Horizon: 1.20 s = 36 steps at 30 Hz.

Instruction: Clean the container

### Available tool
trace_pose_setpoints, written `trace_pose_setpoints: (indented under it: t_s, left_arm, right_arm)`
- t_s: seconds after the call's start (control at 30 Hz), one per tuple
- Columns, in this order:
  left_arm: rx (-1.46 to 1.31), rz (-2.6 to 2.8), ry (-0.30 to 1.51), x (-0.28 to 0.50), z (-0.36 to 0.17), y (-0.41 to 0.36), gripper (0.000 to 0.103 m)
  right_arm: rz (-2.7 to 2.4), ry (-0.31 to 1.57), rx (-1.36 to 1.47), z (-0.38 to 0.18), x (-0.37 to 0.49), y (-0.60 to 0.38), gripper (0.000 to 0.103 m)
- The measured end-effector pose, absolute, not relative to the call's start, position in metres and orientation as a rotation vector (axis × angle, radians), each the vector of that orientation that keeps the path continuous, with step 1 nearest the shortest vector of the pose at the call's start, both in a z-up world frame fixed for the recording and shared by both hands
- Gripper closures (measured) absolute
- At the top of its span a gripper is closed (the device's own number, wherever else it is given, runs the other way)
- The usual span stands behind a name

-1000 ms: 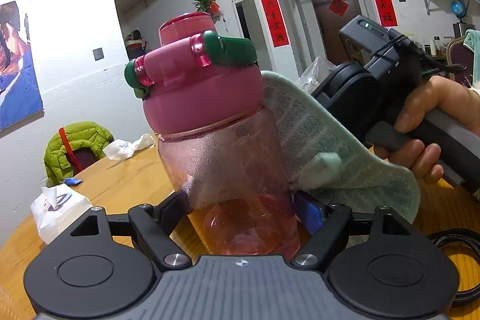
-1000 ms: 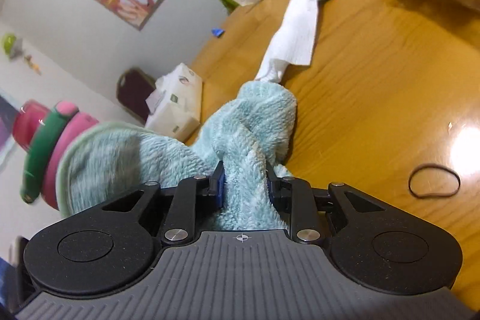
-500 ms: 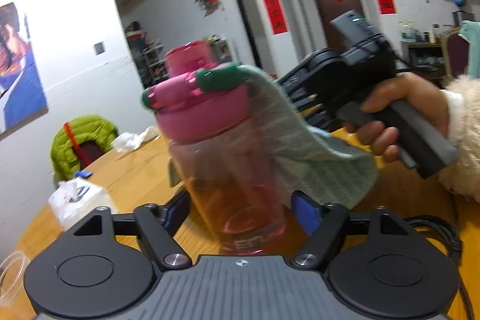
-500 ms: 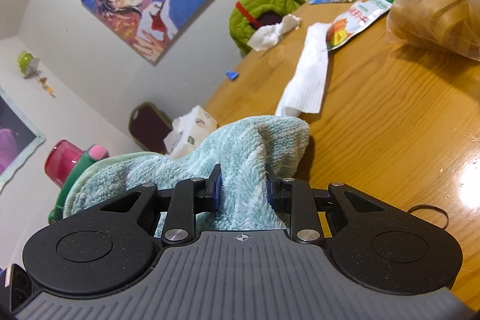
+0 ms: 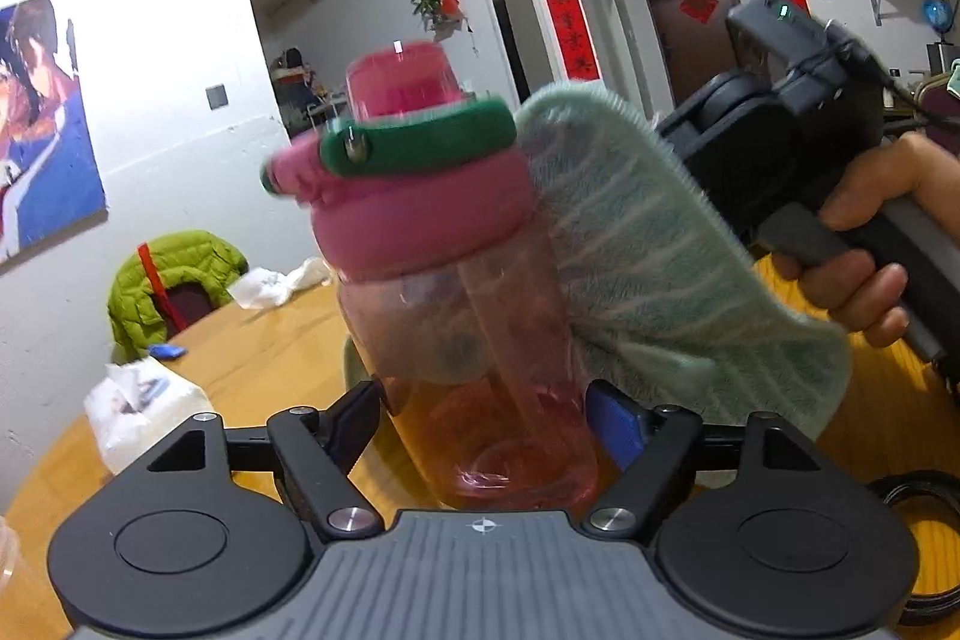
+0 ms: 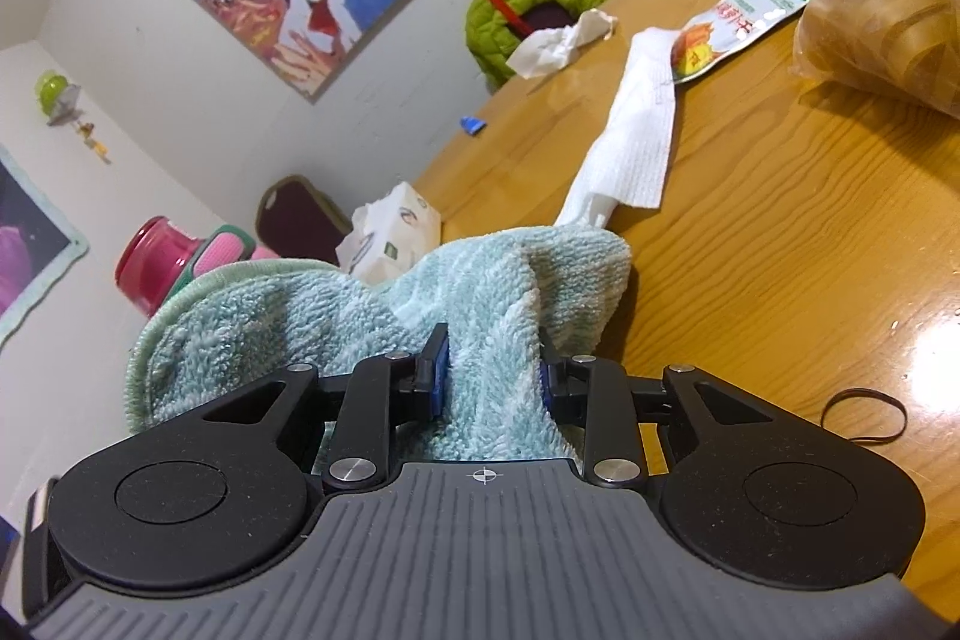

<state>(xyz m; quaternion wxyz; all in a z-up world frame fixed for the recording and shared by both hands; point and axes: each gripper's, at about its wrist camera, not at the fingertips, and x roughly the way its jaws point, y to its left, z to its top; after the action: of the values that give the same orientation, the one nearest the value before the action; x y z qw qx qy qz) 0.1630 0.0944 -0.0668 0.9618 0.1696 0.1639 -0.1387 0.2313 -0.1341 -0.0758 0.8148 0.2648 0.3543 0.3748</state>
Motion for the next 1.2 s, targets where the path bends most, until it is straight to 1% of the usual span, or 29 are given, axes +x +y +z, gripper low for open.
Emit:
trace_pose_setpoints:
  t_s: [0.23, 0.3, 0.37, 0.43, 0.5, 0.67, 0.77, 0.87, 0.93, 1.2]
  left_arm:
    - [0.341, -0.28, 0.328, 0.168, -0.066, 0.097, 0.029]
    - [0.344, -0.278, 0.327, 0.17, -0.066, 0.097, 0.029]
    - [0.342, -0.279, 0.326, 0.167, -0.067, 0.096, 0.029]
    - [0.342, -0.278, 0.326, 0.16, -0.067, 0.092, 0.029]
    - [0.343, -0.275, 0.325, 0.152, -0.069, 0.087, 0.029]
    - [0.347, -0.269, 0.325, 0.134, -0.072, 0.073, 0.029]
    - [0.347, -0.268, 0.326, 0.123, -0.071, 0.067, 0.029]
    - [0.341, -0.264, 0.327, 0.112, -0.069, 0.06, 0.029]
    - [0.337, -0.258, 0.331, 0.11, -0.068, 0.057, 0.029]
    - [0.333, -0.216, 0.385, 0.143, -0.063, 0.038, 0.029]
  right_arm:
    - [0.732, 0.778, 0.393, -0.075, 0.224, -0.116, 0.075]
    - [0.789, 0.719, 0.478, -0.067, 0.22, -0.128, 0.075]
    - [0.879, 0.646, 0.624, -0.06, 0.22, -0.148, 0.075]
    - [0.941, 0.638, 0.73, -0.062, 0.224, -0.16, 0.075]
    - [0.932, 0.69, 0.737, -0.069, 0.229, -0.158, 0.075]
    - [0.776, 0.884, 0.503, -0.095, 0.241, -0.126, 0.075]
    - [0.805, 0.812, 0.514, -0.083, 0.232, -0.133, 0.074]
    - [0.906, 0.65, 0.652, -0.063, 0.219, -0.155, 0.074]
    - [0.943, 0.595, 0.696, -0.057, 0.214, -0.163, 0.074]
    - [0.749, 0.777, 0.553, -0.087, 0.236, -0.146, 0.073]
